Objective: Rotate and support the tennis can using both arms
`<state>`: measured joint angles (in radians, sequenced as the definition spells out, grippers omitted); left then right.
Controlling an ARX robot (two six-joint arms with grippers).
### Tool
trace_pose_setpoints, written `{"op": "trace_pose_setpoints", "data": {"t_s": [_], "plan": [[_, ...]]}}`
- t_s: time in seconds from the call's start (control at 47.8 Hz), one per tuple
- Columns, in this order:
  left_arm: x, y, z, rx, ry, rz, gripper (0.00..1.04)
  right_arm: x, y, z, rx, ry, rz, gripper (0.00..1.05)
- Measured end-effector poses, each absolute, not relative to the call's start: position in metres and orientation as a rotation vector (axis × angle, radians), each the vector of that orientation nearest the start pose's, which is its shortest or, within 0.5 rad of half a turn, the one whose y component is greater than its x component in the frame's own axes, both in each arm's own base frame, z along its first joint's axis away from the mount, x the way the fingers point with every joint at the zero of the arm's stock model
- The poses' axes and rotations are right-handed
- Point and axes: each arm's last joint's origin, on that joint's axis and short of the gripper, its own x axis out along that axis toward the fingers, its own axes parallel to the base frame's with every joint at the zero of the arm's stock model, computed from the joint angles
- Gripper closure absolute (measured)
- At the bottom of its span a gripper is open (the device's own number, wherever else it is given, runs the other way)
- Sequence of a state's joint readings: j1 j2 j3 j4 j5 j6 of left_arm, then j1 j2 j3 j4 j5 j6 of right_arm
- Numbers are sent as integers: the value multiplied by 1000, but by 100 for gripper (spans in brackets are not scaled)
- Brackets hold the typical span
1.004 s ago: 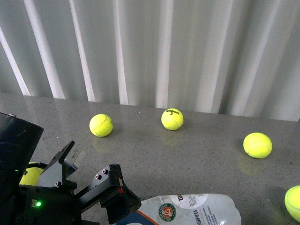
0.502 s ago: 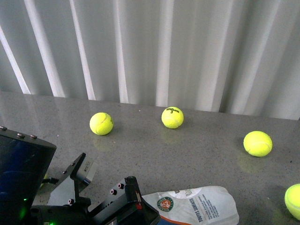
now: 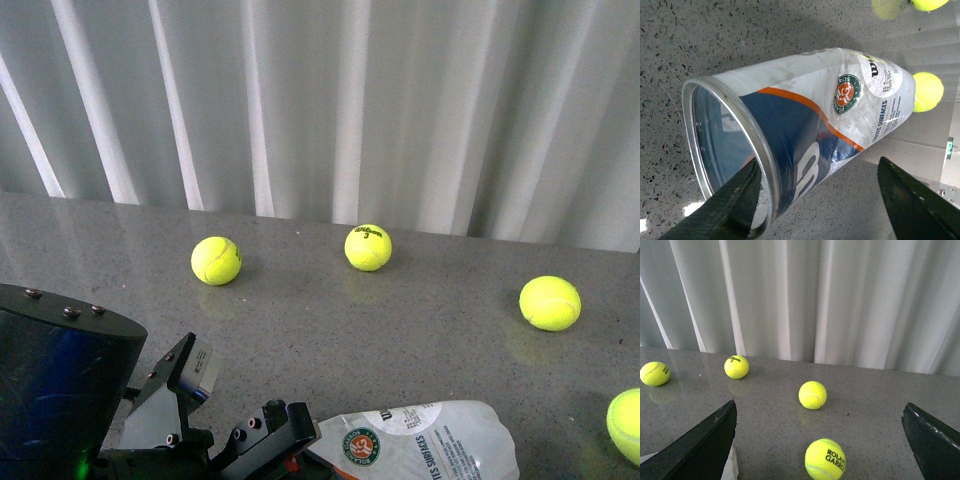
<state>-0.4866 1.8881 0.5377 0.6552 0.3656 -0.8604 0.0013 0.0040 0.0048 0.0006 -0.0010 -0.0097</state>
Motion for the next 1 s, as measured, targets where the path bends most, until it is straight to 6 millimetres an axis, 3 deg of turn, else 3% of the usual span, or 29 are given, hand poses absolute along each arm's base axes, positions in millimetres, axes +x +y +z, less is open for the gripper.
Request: {"op": "trace_pose_setpoints", "data": {"t_s": [0.188, 0.272, 0.502, 0.607, 0.816, 0.9, 1.004], "plan": [[249, -142, 64, -733, 1021, -444, 87, 98, 0, 165, -10, -1, 2, 7], [250, -140, 66, -737, 1018, -448, 99, 98, 0, 165, -10, -1, 3, 7], [260, -126, 93, -631, 987, -451, 100, 98, 0, 165, -10, -1, 3, 7], [268, -118, 124, -469, 937, -483, 100, 98, 0, 165, -10, -1, 3, 7], [269, -122, 209, 5, 804, -664, 101, 98, 0, 165, -10, -1, 2, 7], [268, -131, 254, 294, 741, -755, 101, 98, 0, 165, -10, -1, 3, 7], [264, -139, 276, 614, 713, -836, 101, 98, 0, 165, -10, -1, 2, 7]]}}
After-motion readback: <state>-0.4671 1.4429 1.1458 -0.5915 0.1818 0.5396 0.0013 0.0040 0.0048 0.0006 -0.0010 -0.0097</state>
